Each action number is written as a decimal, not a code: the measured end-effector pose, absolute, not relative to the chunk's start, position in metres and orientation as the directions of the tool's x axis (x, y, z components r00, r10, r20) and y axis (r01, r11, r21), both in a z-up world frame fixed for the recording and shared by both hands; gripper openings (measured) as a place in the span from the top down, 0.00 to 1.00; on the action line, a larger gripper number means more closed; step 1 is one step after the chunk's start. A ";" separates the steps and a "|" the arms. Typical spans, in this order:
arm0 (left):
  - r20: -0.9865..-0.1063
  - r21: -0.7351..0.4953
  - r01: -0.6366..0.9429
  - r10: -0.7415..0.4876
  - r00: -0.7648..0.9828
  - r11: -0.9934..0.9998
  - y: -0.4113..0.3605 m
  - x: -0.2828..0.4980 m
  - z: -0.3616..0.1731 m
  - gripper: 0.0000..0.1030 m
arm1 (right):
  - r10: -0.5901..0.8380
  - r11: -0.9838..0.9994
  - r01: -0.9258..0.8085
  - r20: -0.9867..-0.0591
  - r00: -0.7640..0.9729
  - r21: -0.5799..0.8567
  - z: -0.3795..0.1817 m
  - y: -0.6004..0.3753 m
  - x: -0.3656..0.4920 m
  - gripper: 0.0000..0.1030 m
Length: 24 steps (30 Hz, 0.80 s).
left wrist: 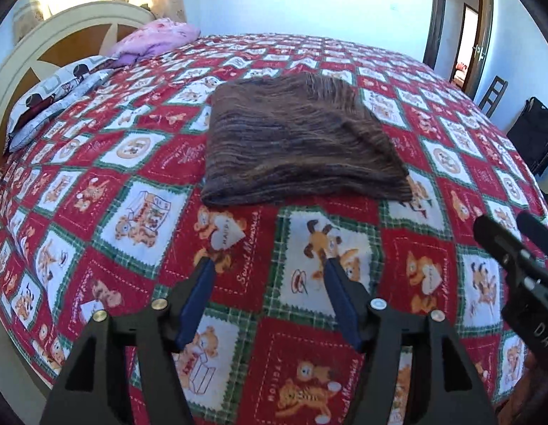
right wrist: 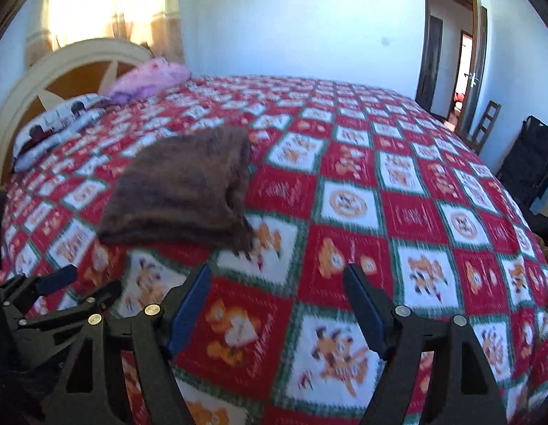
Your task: Fold small clothes
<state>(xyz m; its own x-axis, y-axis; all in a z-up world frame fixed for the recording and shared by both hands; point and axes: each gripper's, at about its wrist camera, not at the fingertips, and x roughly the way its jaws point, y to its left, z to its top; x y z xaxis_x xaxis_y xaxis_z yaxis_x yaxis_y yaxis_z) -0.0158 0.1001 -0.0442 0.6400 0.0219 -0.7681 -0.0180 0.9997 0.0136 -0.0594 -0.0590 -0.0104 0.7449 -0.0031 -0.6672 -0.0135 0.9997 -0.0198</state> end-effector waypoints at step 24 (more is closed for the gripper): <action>-0.344 0.055 -0.129 0.140 0.928 0.990 0.096 -0.103 0.075 0.00 | -0.035 0.998 0.042 -0.148 0.988 0.044 0.108 -0.067 -0.177 0.06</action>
<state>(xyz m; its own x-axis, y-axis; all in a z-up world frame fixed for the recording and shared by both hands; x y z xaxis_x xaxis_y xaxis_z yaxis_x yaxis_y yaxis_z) -0.1029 0.0961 0.0747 0.9283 0.1404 -0.3444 -0.1294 0.9901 0.0547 -0.1773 -0.0668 0.1085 0.9884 -0.0355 -0.1480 0.0424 0.9981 0.0442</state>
